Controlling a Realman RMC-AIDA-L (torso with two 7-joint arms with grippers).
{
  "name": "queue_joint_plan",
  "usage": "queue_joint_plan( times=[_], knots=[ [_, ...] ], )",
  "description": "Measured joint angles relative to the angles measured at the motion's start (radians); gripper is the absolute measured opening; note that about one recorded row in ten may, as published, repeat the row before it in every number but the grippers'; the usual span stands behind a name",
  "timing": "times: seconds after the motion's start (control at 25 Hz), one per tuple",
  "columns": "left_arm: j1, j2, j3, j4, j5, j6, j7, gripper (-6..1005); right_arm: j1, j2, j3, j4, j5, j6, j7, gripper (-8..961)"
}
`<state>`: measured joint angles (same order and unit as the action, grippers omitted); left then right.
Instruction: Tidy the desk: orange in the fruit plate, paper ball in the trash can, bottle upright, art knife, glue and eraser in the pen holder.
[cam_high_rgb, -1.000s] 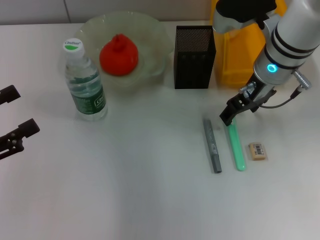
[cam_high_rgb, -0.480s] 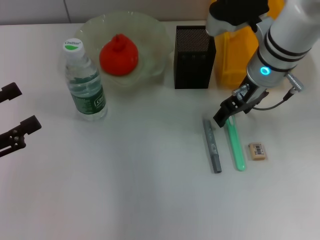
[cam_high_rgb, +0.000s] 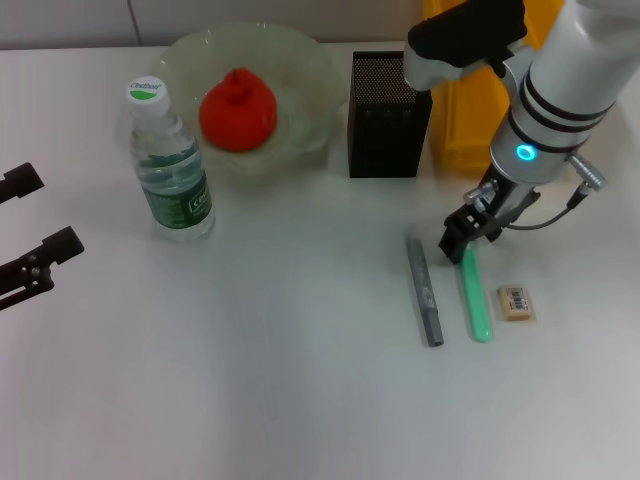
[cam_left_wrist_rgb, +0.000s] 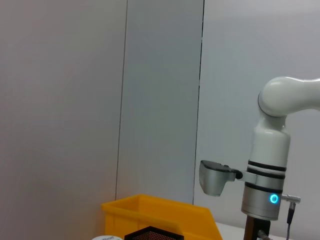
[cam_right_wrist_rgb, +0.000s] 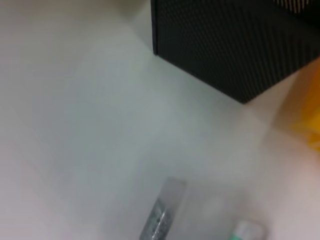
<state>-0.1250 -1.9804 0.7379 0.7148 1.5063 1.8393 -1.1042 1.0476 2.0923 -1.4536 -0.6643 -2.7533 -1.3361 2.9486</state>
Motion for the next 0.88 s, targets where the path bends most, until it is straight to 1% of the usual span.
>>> queue_joint_plan(
  times=[0.28,0.4,0.56,0.6,0.68,0.76,0.8,0.84,0.88],
  knots=[
    [-0.004,0.000,0.000,0.000,0.000,-0.002,0.002,812,-0.001,0.000,-0.001,0.019,0.003,0.012,0.000,418],
    [-0.006,-0.001,0.000,0.000,0.000,-0.001,0.002,812,-0.008,0.000,-0.001,0.017,0.028,0.016,-0.014,288],
    [-0.006,-0.002,0.000,0.000,0.000,-0.001,0.003,812,-0.009,-0.001,0.001,0.016,0.033,0.018,-0.025,193],
    [-0.005,-0.003,0.000,0.000,0.000,-0.001,0.003,812,-0.018,-0.001,0.004,-0.006,0.036,0.016,-0.031,169],
    [-0.003,-0.003,0.000,0.000,0.000,-0.002,0.003,812,-0.026,-0.002,0.006,-0.029,0.037,0.011,-0.033,170],
    [-0.001,-0.003,-0.002,-0.003,0.000,-0.002,0.004,813,-0.059,-0.003,0.009,-0.112,0.037,-0.016,-0.033,170],
    [0.000,-0.002,-0.005,-0.015,0.000,-0.003,0.010,813,-0.104,-0.006,0.011,-0.235,0.045,-0.057,-0.033,170],
    [0.000,-0.002,-0.005,-0.015,0.000,-0.003,0.010,813,-0.104,-0.006,0.011,-0.235,0.045,-0.057,-0.033,171],
    [-0.001,-0.001,-0.005,-0.021,0.000,-0.003,0.012,813,-0.126,-0.008,0.011,-0.307,0.053,-0.074,-0.033,171]
  ],
)
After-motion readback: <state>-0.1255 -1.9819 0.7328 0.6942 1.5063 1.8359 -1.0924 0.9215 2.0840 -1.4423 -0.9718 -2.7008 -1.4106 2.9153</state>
